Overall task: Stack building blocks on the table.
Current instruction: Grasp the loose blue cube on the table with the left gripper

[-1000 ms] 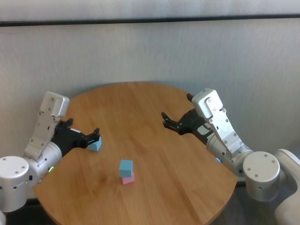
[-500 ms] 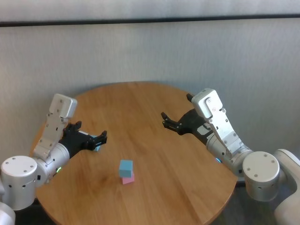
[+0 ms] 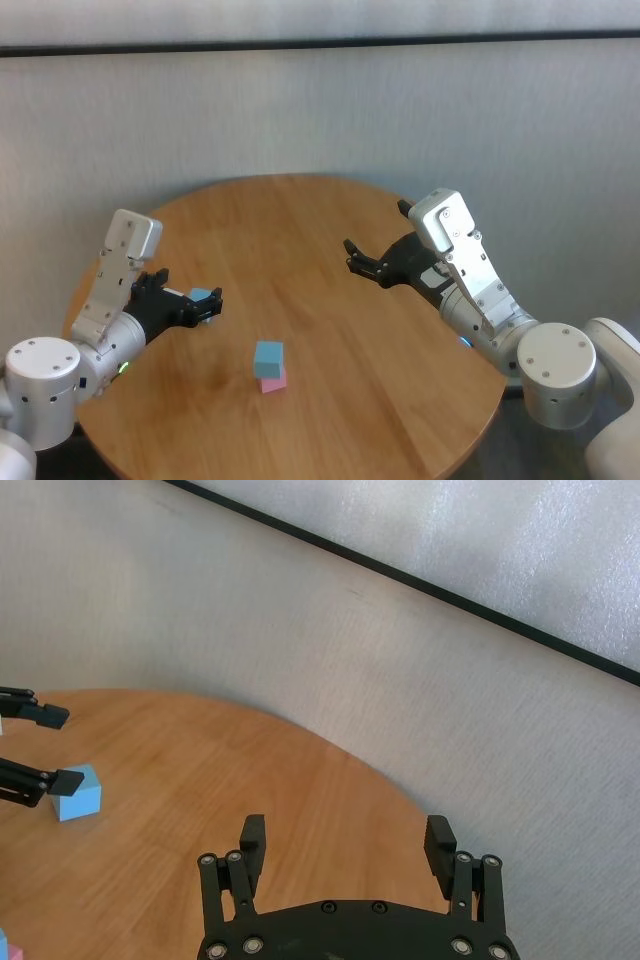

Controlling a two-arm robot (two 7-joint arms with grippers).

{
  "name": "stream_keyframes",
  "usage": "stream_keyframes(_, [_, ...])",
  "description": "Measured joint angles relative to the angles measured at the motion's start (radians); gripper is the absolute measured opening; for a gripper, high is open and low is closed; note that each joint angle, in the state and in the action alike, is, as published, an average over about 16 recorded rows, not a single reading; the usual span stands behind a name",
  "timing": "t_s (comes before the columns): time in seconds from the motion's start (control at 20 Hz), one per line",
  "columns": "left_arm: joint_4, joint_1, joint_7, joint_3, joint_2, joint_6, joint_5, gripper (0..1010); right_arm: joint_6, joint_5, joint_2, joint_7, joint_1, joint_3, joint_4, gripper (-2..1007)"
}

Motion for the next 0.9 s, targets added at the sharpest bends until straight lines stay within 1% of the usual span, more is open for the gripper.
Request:
stream_keyframes(0.55, [0.074,-0.022,-0.03,-0.03,-0.033,-0.012,-0.004,1002,0.001,0.0,0.0,0.0,0.0,0.0,0.0,1001])
stream_keyframes(0.9, [0.116,-0.034,-0.045,-0.045,-0.047,-0.02,0.002,1002,0.001,0.0,0.0,0.0,0.001,0.0,0.0,1001])
